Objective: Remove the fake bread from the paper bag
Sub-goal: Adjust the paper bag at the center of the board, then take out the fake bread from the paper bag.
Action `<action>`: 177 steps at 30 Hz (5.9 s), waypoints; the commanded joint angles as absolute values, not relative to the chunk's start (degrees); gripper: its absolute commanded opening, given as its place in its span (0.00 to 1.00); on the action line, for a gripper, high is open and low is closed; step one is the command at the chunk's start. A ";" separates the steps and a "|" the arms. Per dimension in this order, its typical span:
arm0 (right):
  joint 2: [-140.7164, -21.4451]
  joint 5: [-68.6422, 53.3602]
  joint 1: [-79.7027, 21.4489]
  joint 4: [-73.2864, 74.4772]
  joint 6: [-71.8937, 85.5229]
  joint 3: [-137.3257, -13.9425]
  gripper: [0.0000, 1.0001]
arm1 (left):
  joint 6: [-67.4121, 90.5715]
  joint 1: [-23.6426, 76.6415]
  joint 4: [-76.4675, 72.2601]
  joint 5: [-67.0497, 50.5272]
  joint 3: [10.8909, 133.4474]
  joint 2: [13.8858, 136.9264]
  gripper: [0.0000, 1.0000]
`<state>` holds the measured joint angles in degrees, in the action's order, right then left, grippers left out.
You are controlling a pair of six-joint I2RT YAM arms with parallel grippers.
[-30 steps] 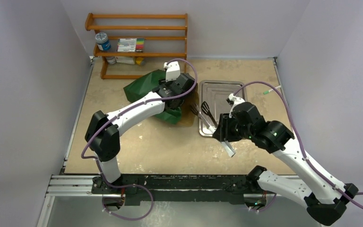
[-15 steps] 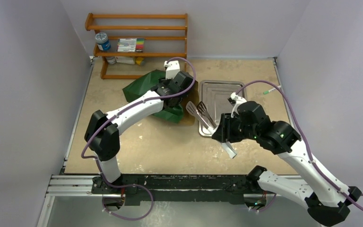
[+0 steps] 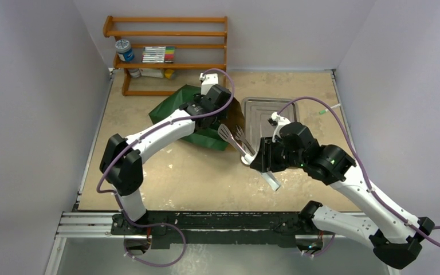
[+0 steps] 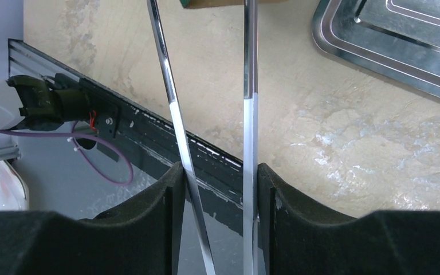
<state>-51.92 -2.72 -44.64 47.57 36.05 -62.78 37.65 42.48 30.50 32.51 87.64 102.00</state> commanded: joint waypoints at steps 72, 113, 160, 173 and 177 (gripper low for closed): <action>-82.51 -2.73 -44.99 8.68 30.47 -50.19 0.53 | 55.98 51.94 20.70 31.21 67.05 83.29 0.44; -94.92 -5.53 -45.35 10.28 24.08 -64.92 0.07 | 57.28 51.72 23.32 37.81 55.76 69.67 0.43; -93.27 -8.66 -45.35 9.36 21.82 -64.69 0.00 | 61.17 51.86 29.43 45.12 51.42 59.82 0.42; -84.61 -7.93 -45.36 12.52 23.52 -56.56 0.00 | 58.48 51.54 26.50 43.62 55.52 62.48 0.51; -81.16 -7.53 -45.34 13.15 25.36 -53.02 0.00 | 55.82 51.57 27.78 41.42 60.69 66.22 0.56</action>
